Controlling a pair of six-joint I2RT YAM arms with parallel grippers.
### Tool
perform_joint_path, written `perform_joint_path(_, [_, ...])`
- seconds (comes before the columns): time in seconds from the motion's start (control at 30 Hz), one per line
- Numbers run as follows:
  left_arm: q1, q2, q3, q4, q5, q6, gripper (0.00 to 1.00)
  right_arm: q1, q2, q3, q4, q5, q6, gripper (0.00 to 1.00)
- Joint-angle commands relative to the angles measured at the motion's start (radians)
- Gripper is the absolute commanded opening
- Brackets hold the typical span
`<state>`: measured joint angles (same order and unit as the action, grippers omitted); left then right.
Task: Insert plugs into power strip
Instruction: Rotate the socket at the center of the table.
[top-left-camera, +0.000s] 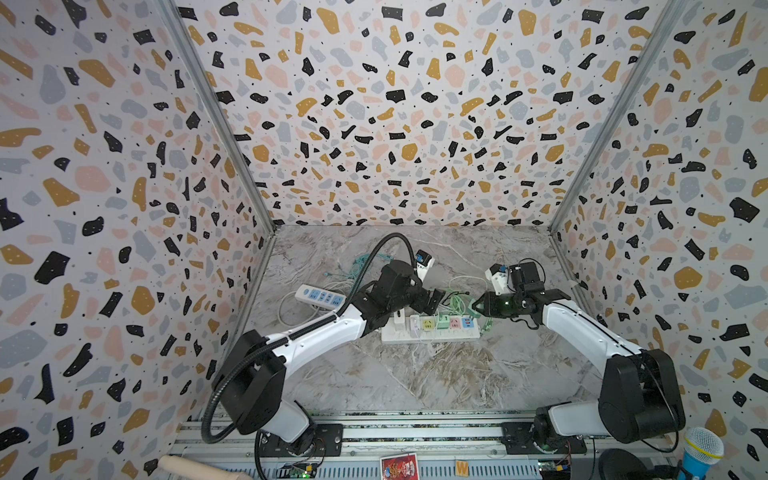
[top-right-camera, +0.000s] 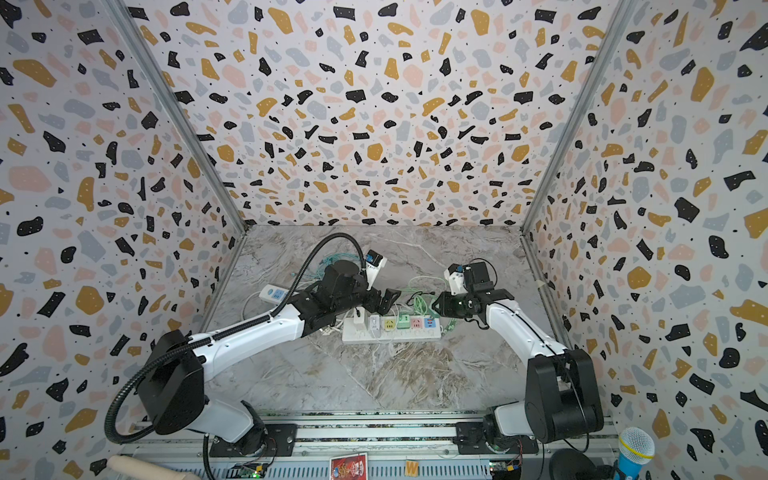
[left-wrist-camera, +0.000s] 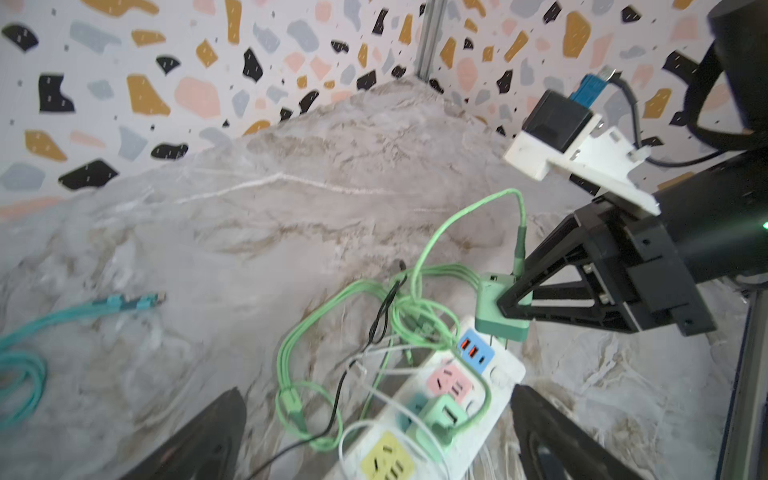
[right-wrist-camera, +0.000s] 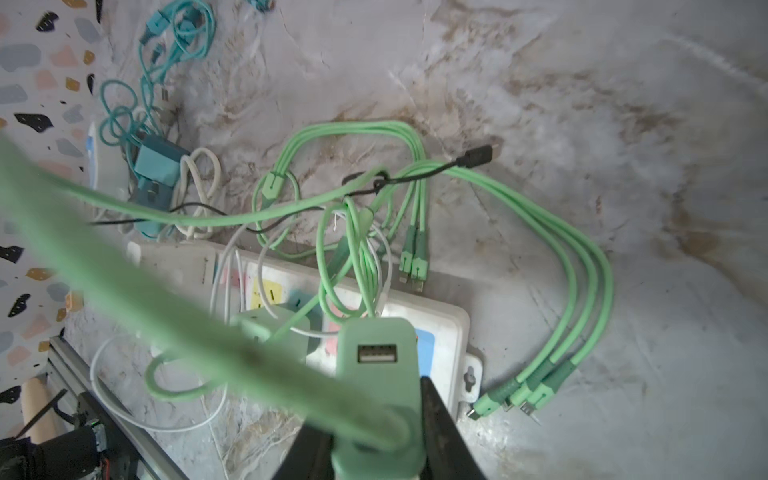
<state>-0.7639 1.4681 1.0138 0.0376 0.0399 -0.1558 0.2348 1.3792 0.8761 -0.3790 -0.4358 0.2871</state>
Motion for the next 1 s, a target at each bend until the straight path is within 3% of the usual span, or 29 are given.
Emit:
perform_joint_path(0.0, [-0.001,-0.099,-0.087,-0.049,-0.084,-0.065,1.00,0.038,-0.047,-0.011,-0.005,0.042,0.004,0.15])
perform_joint_path(0.23, [-0.003,-0.295,-0.285,-0.143,-0.149,-0.133,0.98,0.077,-0.044,-0.045,0.013,0.044,0.006,0.15])
perform_joint_path(0.5, [-0.003,-0.441,-0.461,-0.234,-0.276,-0.328,0.90,0.076,0.001,-0.010,0.026,0.023,-0.009,0.15])
perform_joint_path(0.7, [-0.003,-0.348,-0.494,-0.220,-0.320,-0.395,0.79,0.076,0.023,0.016,0.038,-0.001,-0.009,0.15])
perform_joint_path(0.97, [-0.003,-0.200,-0.482,-0.158,-0.258,-0.389,0.68,0.055,0.018,0.042,0.040,-0.001,-0.012,0.15])
